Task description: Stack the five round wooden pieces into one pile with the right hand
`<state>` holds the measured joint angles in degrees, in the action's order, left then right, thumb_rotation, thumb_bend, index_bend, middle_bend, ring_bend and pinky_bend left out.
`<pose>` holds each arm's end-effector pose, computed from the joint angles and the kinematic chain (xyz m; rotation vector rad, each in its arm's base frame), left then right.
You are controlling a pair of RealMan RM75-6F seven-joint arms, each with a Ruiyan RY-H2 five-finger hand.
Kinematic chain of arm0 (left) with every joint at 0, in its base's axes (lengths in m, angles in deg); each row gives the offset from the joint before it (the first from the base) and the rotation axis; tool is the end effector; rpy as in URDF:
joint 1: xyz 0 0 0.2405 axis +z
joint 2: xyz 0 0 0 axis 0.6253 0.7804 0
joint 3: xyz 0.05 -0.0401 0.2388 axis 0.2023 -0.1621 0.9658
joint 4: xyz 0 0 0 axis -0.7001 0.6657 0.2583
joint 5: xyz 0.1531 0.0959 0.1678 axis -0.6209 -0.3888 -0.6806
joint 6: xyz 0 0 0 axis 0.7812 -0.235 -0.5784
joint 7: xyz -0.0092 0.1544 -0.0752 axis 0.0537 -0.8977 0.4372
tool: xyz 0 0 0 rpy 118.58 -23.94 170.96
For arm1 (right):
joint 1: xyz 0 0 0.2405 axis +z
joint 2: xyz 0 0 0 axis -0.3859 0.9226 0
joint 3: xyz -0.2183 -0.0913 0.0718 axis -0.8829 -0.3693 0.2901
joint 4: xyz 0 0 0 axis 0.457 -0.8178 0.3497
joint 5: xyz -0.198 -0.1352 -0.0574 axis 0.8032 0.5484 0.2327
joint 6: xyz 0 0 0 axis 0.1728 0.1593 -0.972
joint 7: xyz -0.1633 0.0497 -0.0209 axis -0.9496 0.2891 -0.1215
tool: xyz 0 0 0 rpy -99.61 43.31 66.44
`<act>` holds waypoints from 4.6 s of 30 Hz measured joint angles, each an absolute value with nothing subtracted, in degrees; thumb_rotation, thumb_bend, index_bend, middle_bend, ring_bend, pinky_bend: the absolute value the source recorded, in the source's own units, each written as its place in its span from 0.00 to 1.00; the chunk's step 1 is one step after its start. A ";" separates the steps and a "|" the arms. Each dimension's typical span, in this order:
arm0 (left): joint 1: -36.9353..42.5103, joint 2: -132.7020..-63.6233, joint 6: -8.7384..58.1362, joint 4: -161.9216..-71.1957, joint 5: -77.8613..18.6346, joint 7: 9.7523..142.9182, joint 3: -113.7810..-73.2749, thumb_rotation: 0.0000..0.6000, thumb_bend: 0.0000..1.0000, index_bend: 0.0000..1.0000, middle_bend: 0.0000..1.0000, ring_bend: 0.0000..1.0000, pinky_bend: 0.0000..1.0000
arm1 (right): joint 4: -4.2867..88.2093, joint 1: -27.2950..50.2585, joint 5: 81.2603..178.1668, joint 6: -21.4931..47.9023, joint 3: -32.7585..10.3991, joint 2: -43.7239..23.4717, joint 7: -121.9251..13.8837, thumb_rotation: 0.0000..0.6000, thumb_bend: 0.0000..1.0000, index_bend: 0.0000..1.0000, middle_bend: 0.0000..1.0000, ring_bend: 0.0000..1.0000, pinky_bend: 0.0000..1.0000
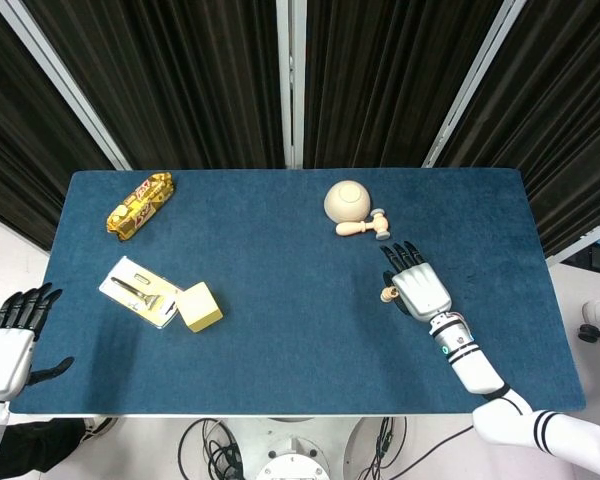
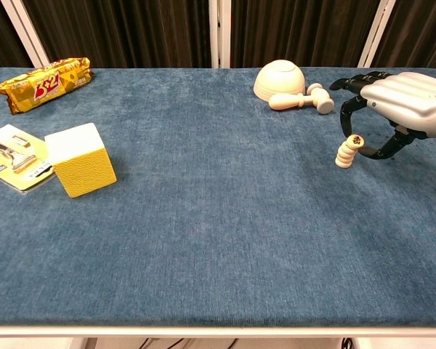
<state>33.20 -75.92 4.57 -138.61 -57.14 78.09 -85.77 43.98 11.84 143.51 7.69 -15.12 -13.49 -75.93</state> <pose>-0.3100 0.2038 0.1239 -1.4576 -0.9222 -0.9083 -0.2100 -0.3591 -0.0392 1.8855 -0.6880 0.7704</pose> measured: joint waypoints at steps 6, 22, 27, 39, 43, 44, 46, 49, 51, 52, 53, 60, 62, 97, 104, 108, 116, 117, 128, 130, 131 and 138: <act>33.19 -75.94 4.60 -138.59 -57.06 78.08 -85.80 1.00 0.14 0.08 0.00 0.00 0.00 | 43.87 11.99 143.40 7.52 -15.17 -13.70 -75.66 1.00 0.27 0.52 0.05 0.00 0.00; 33.24 -75.91 4.43 -138.55 -57.14 78.23 -85.82 1.00 0.14 0.08 0.00 0.00 0.00 | 44.44 12.08 143.24 7.34 -15.41 -13.12 -75.26 1.00 0.26 0.23 0.04 0.00 0.00; 33.22 -75.93 4.48 -138.57 -57.16 78.12 -85.79 1.00 0.14 0.08 0.00 0.00 0.00 | 44.79 11.84 143.28 7.66 -15.52 -12.56 -75.17 1.00 0.26 0.23 0.04 0.00 0.00; 33.15 -75.98 4.69 -138.59 -57.15 77.87 -85.72 1.00 0.14 0.08 0.00 0.00 0.00 | 45.15 11.31 139.82 5.54 -15.97 -11.52 -76.69 1.00 0.24 0.30 0.01 0.00 0.00; 33.12 -76.02 4.74 -138.53 -57.12 77.84 -85.74 1.00 0.14 0.08 0.00 0.00 0.00 | 45.11 11.04 139.57 5.39 -16.22 -11.54 -76.35 1.00 0.24 0.36 0.01 0.00 0.00; 33.11 -76.03 4.76 -138.53 -57.10 77.83 -85.74 1.00 0.14 0.08 0.00 0.00 0.00 | 45.08 11.01 139.57 5.37 -16.27 -11.55 -76.25 1.00 0.24 0.37 0.01 0.00 0.00; 33.09 -76.05 4.84 -138.51 -57.06 77.78 -85.73 1.00 0.14 0.08 0.00 0.00 0.00 | 45.03 10.95 139.62 5.35 -16.36 -11.57 -76.02 1.00 0.24 0.38 0.01 0.00 0.00; 33.07 -76.08 4.88 -138.49 -57.00 77.74 -85.74 1.00 0.14 0.08 0.00 0.00 0.00 | 44.94 10.94 139.66 5.27 -16.42 -11.59 -75.76 1.00 0.24 0.38 0.01 0.00 0.00; 33.05 -76.11 4.89 -138.48 -57.00 77.72 -85.75 1.00 0.14 0.08 0.00 0.00 0.00 | 44.86 10.95 139.66 5.18 -16.42 -11.63 -75.60 1.00 0.24 0.38 0.01 0.00 0.00; 33.05 -76.11 4.90 -138.46 -56.99 77.72 -85.75 1.00 0.14 0.08 0.00 0.00 0.00 | 44.79 10.97 139.64 5.12 -16.42 -11.67 -75.48 1.00 0.24 0.38 0.01 0.00 0.00; 33.05 -76.12 4.91 -138.45 -56.98 77.72 -85.75 1.00 0.14 0.08 0.00 0.00 0.00 | 44.73 10.99 139.63 5.07 -16.40 -11.71 -75.38 1.00 0.24 0.38 0.01 0.00 0.00; 33.02 -76.12 4.98 -138.31 -56.92 77.88 -85.75 1.00 0.14 0.08 0.00 0.00 0.00 | 44.29 11.17 139.51 4.77 -16.21 -12.13 -74.67 1.00 0.24 0.39 0.01 0.00 0.00; 33.02 -76.14 4.96 -138.25 -56.92 77.93 -85.77 1.00 0.14 0.08 0.00 0.00 0.00 | 44.27 11.20 139.56 4.69 -16.23 -12.20 -74.43 1.00 0.24 0.39 0.01 0.00 0.00; 32.98 -76.20 4.98 -138.36 -57.00 77.58 -85.71 1.00 0.14 0.08 0.00 0.00 0.00 | 48.76 10.00 145.10 10.16 -16.40 -9.23 -71.80 1.00 0.24 0.31 0.01 0.00 0.00; 33.00 -76.17 4.96 -138.58 -57.10 77.22 -85.63 1.00 0.14 0.08 0.00 0.00 0.00 | 53.21 9.72 153.91 11.93 -20.32 -6.95 -69.89 1.00 0.24 0.31 0.01 0.00 0.00; 33.10 -76.09 4.70 -138.63 -57.23 77.37 -85.62 1.00 0.14 0.08 0.00 0.00 0.00 | 54.03 9.63 154.00 11.18 -21.25 -6.65 -71.99 1.00 0.24 0.33 0.00 0.00 0.00; 33.04 -76.06 4.90 -138.42 -57.13 77.74 -85.63 1.00 0.14 0.08 0.00 0.00 0.00 | 52.42 9.44 149.99 8.89 -20.35 -7.65 -74.46 1.00 0.24 0.33 0.00 0.00 0.00; 33.02 -76.07 4.96 -138.41 -57.09 77.72 -85.62 1.00 0.14 0.08 0.00 0.00 0.00 | 52.23 9.46 149.76 8.69 -20.26 -7.75 -74.48 1.00 0.24 0.33 0.00 0.00 0.00; 32.97 -76.14 5.10 -138.44 -56.96 77.52 -85.64 1.00 0.14 0.08 0.00 0.00 0.00 | 50.91 9.47 148.24 7.75 -19.66 -8.41 -74.21 1.00 0.24 0.33 0.00 0.00 0.00; 32.94 -76.14 5.18 -138.42 -56.93 77.53 -85.63 1.00 0.14 0.08 0.00 0.00 0.00 | 50.96 9.43 148.19 7.81 -19.61 -8.36 -74.22 1.00 0.24 0.33 0.00 0.00 0.00; 32.94 -76.13 5.19 -138.43 -56.94 77.54 -85.62 1.00 0.14 0.08 0.00 0.00 0.00 | 50.97 9.41 148.16 7.82 -19.59 -8.35 -74.24 1.00 0.24 0.33 0.00 0.00 0.00; 33.03 -76.07 4.97 -138.48 -56.97 77.66 -85.65 1.00 0.14 0.08 0.00 0.00 0.00 | 51.15 9.30 148.01 7.95 -19.49 -8.32 -74.46 1.00 0.24 0.34 0.00 0.00 0.00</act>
<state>33.03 -76.07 4.97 -138.48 -56.97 77.66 -85.65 51.15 9.30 148.01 7.95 -19.49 -8.32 -74.46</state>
